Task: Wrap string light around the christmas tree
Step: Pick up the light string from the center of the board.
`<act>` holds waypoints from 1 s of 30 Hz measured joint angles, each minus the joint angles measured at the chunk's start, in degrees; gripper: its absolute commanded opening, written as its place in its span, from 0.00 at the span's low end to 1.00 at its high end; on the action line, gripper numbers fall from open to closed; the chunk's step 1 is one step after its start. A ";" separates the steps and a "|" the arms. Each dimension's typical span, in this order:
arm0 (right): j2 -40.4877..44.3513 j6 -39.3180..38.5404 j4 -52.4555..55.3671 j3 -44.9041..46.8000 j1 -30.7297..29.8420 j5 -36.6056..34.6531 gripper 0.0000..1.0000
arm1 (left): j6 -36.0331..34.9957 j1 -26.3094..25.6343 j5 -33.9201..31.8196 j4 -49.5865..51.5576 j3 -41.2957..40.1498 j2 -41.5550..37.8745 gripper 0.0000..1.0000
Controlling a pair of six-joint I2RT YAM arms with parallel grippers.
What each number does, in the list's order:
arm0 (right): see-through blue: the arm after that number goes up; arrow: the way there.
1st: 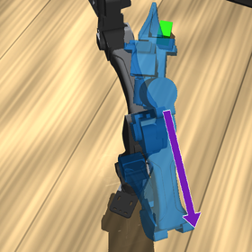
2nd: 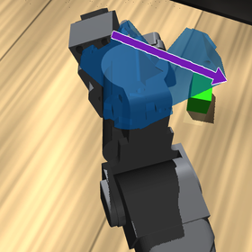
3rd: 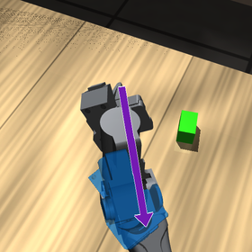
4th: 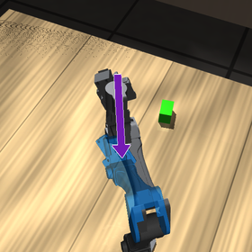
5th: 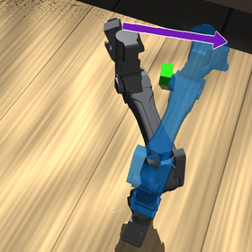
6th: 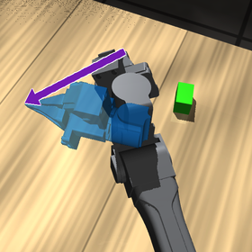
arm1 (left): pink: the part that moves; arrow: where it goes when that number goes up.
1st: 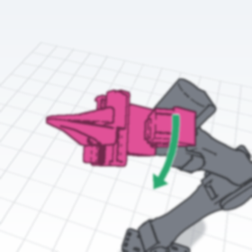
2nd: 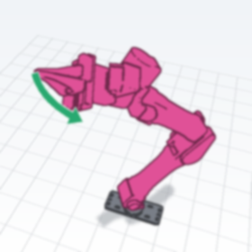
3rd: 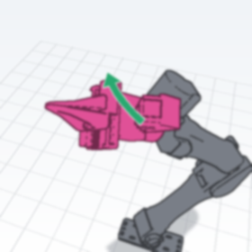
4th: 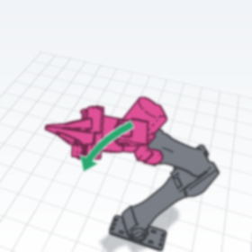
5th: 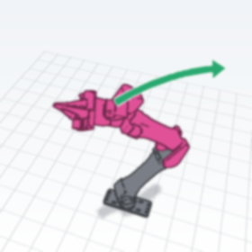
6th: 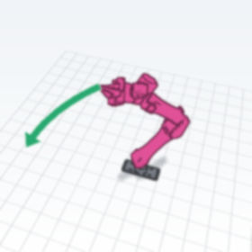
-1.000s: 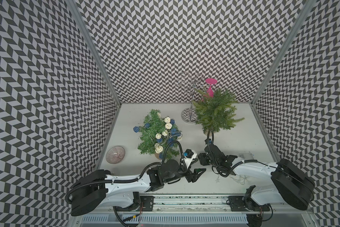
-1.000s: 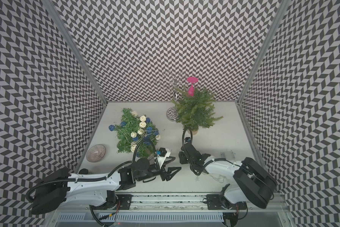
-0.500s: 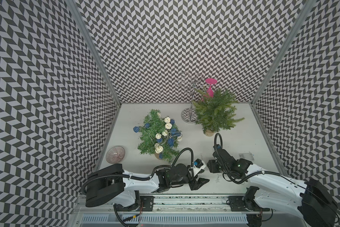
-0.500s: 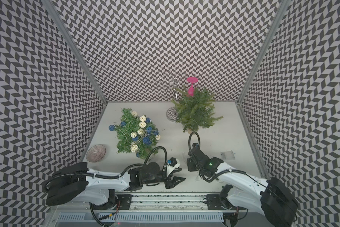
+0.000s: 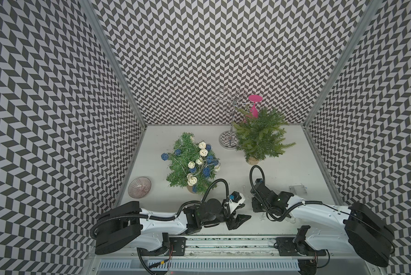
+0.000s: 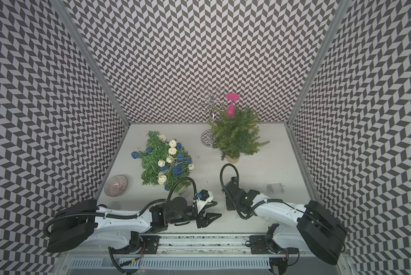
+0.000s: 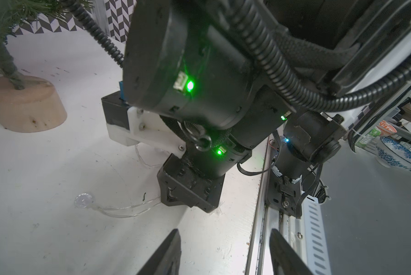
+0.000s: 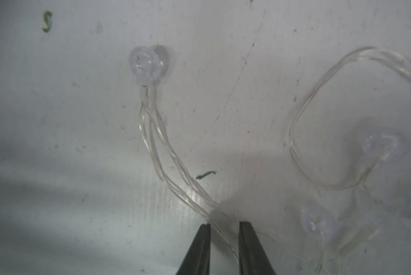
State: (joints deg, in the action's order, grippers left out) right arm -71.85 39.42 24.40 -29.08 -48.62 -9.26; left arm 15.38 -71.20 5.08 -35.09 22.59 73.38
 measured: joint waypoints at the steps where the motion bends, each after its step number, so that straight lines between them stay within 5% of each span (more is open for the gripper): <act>1: 0.00 -0.11 -0.35 0.07 0.04 0.04 0.04 | 0.17 0.44 0.22 -0.28 -0.31 0.00 0.58; 13: 11.69 -2.95 -4.55 0.11 2.54 2.86 0.00 | 0.98 1.86 0.90 -3.06 -1.90 1.16 0.57; 16: 16.55 -2.40 -4.17 0.20 4.26 2.14 0.15 | 0.98 1.86 1.29 -4.02 -1.64 3.69 0.57; 18: 16.15 -1.20 -2.43 0.17 5.03 0.46 0.38 | 0.98 1.86 1.73 -4.24 -1.05 5.88 0.57; 20: 13.64 -0.13 -0.46 0.07 5.38 -1.05 0.50 | 1.01 1.86 2.08 -4.48 -0.81 7.10 0.58; 30: -0.48 4.24 10.95 -4.66 5.35 -7.06 0.50 | 0.96 1.86 2.32 -6.29 -1.25 5.35 0.60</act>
State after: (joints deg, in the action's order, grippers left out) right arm -72.34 43.66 35.35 -33.74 -43.27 -16.32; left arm 16.34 -69.34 7.40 -41.39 21.34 78.74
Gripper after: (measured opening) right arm 0.502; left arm 0.593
